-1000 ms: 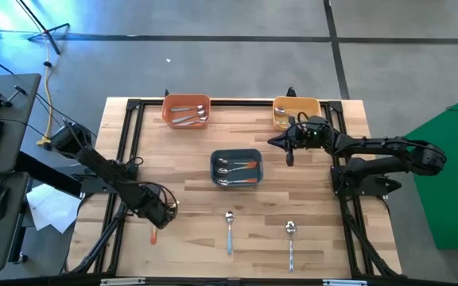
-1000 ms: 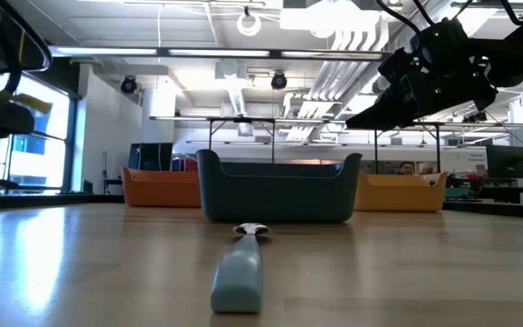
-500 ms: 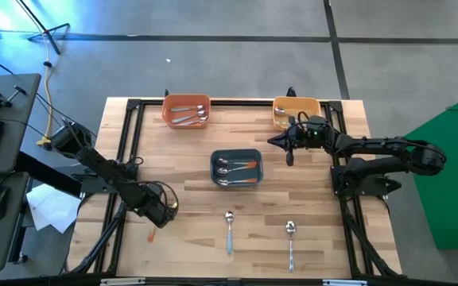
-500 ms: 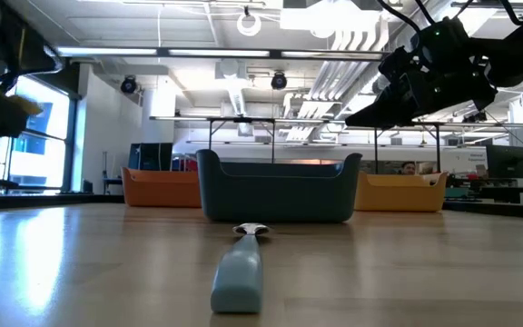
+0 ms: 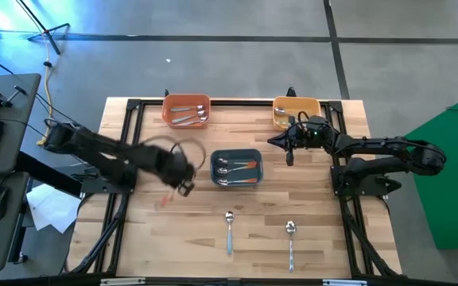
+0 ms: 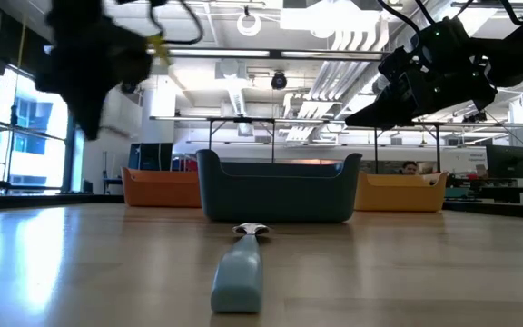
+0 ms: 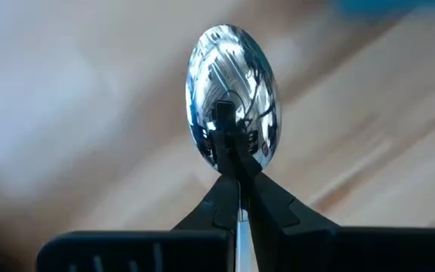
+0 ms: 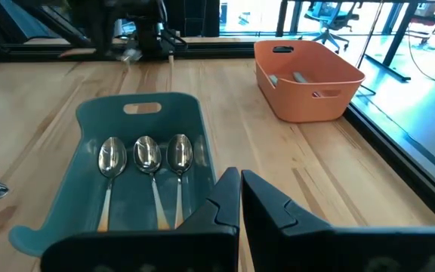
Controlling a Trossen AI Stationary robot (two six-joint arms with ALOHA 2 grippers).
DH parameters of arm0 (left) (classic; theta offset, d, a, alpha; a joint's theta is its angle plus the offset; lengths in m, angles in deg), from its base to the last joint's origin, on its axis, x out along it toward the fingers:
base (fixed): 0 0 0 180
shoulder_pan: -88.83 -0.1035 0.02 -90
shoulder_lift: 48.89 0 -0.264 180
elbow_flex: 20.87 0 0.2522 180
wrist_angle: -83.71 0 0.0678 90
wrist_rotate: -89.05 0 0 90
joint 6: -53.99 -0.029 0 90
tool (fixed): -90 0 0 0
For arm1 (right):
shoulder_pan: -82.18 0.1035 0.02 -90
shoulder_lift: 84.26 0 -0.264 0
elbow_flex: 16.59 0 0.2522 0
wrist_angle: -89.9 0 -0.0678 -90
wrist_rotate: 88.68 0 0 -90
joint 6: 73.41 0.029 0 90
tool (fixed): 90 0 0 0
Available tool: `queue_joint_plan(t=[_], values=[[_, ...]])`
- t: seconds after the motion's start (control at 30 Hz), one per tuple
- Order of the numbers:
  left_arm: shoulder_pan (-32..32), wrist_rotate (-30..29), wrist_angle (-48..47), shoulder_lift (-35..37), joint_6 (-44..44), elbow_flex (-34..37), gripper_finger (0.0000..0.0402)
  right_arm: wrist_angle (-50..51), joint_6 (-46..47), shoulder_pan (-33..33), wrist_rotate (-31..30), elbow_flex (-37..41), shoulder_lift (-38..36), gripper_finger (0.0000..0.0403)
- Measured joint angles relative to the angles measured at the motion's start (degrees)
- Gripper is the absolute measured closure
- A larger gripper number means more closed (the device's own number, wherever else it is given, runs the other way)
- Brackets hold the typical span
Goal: Sort silverware by color (type)
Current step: Put the orange spoon into the blue bin
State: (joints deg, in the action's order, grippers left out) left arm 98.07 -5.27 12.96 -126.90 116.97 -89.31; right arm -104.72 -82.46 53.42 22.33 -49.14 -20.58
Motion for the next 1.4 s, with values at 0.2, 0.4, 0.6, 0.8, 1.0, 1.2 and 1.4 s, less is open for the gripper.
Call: queue_joint_plan(t=[0.2, 0.4, 0.6, 0.8, 1.0, 1.2, 1.4], values=[[-11.0, -4.8, -2.3, -1.7, -22.8, -11.8, 0.0399, 0.0, -0.2, 0.0, 0.0, 0.0, 0.0, 0.0403], [-18.2, -2.9, 4.3, -6.9, -39.8, -17.6, 0.04, 0.4, -1.2, 0.0, 0.0, 0.0, 0.0, 0.0403], [-20.9, 3.0, 11.7, -16.3, -52.8, -24.0, 0.04, 1.0, -2.4, -0.1, 0.0, 0.0, 0.0, 0.0403], [-20.9, 5.5, 11.9, -25.7, -62.5, -34.2, 0.04, 1.0, -3.0, -0.1, 0.0, 0.0, 0.0, 0.0403], [-21.3, 9.1, 12.4, -31.5, -66.1, -38.4, 0.04, 1.3, -3.0, -0.1, 0.0, 0.0, 0.0, 0.0403], [-21.7, 9.4, 12.6, -34.2, -67.6, -38.5, 0.04, 1.6, -3.5, -0.1, 0.0, 0.0, 0.0, 0.0403], [-21.5, 11.7, 13.3, -34.8, -68.0, -38.4, 0.04, 2.5, -3.9, -0.1, -0.8, 0.1, 0.0, 0.0403]])
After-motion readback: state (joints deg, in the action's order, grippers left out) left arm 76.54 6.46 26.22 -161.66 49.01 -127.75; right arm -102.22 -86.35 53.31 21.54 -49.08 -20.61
